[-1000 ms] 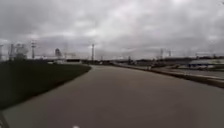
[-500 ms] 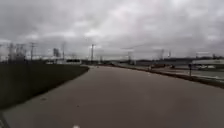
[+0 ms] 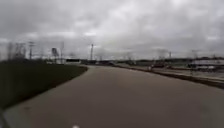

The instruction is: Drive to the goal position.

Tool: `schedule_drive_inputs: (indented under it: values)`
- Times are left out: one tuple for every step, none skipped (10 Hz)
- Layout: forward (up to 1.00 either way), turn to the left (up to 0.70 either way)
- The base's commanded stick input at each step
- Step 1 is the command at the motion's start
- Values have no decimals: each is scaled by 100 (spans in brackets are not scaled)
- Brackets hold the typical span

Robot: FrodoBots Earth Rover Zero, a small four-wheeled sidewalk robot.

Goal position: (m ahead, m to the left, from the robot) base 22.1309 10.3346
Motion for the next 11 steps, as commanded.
schedule_drive_inputs:
  values:
    - [100, 0]
    - [100, 0]
    - [100, 0]
    - [100, 0]
    - [100, 0]
    - [100, 0]
    - [100, 0]
    - [100, 0]
    - [100, 0]
    - [100, 0]
    - [100, 0]
